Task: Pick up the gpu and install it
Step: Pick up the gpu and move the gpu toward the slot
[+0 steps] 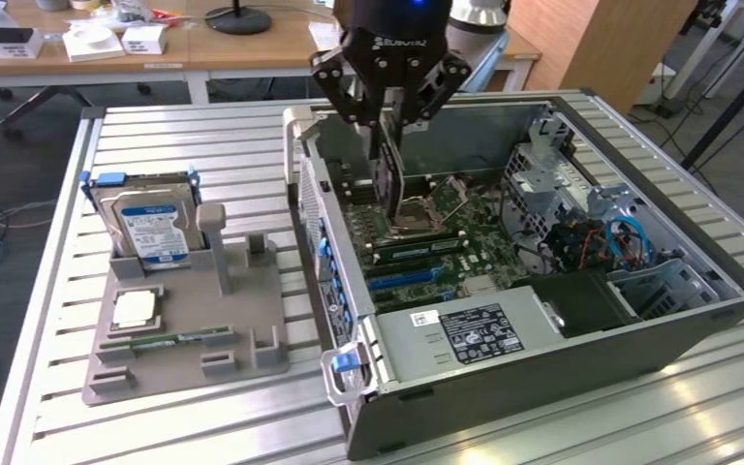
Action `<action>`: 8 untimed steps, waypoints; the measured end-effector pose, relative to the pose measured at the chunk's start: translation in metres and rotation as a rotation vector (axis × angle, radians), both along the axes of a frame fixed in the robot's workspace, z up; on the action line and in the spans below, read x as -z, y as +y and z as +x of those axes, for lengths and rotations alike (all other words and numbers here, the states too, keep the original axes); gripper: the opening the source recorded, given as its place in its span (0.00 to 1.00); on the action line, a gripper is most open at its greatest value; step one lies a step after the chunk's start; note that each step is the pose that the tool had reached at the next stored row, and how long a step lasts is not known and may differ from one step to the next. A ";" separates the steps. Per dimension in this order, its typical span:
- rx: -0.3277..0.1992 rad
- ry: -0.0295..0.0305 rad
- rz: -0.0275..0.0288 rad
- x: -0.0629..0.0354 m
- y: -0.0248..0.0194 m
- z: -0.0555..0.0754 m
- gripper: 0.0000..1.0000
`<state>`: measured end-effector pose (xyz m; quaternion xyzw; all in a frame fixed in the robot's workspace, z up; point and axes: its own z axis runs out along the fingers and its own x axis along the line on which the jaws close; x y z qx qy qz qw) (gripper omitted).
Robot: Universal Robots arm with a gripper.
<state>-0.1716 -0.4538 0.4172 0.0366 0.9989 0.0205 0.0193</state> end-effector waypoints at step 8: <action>0.000 0.0000 0.0000 0.0000 0.0000 0.036 0.26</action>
